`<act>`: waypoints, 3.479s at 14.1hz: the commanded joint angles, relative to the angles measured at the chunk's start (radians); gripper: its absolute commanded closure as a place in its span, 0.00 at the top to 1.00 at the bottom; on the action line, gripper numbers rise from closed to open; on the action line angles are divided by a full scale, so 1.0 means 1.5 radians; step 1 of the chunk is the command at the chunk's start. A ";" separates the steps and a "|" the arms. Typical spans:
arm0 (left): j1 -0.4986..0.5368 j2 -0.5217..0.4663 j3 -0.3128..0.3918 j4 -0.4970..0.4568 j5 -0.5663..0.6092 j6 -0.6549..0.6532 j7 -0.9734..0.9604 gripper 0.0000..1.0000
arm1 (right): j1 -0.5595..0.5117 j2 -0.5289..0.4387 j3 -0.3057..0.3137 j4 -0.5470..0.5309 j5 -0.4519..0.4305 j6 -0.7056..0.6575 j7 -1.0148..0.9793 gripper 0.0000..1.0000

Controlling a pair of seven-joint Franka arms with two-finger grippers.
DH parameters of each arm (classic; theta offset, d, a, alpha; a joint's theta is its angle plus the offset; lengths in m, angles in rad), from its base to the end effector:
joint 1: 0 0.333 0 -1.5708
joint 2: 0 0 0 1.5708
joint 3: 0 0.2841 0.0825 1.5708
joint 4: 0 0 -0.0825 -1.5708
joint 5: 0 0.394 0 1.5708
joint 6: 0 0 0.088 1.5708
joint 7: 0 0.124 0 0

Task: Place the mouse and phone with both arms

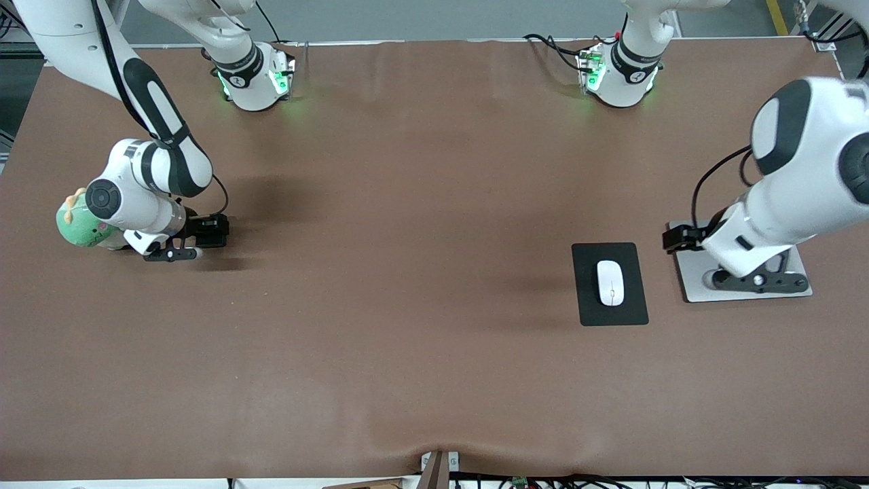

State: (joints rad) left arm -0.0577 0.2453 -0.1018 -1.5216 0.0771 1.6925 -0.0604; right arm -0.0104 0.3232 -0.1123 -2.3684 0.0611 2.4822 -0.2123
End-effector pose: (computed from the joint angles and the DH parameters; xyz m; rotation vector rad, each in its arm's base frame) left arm 0.6241 -0.0864 0.4634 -3.0762 0.1680 0.1032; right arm 0.4708 -0.0626 0.1187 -3.0941 -0.0611 0.3171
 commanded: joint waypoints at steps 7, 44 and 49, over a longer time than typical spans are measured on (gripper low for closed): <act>0.004 -0.149 0.012 -0.014 -0.014 -0.165 0.067 1.00 | -0.016 -0.011 0.014 -0.021 -0.006 0.005 -0.008 0.82; 0.046 -0.206 0.071 -0.043 -0.047 -0.155 0.111 1.00 | 0.118 -0.006 0.019 0.397 0.023 -0.455 0.028 1.00; 0.046 -0.206 0.071 -0.044 -0.047 -0.156 0.101 1.00 | 0.119 -0.006 0.019 0.397 0.024 -0.455 0.028 1.00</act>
State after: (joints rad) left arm 0.0058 -0.0548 0.0055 -1.5776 0.0055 1.4500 0.0960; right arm 0.1659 0.3044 -0.0814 -1.7925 0.0826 1.8138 -0.1839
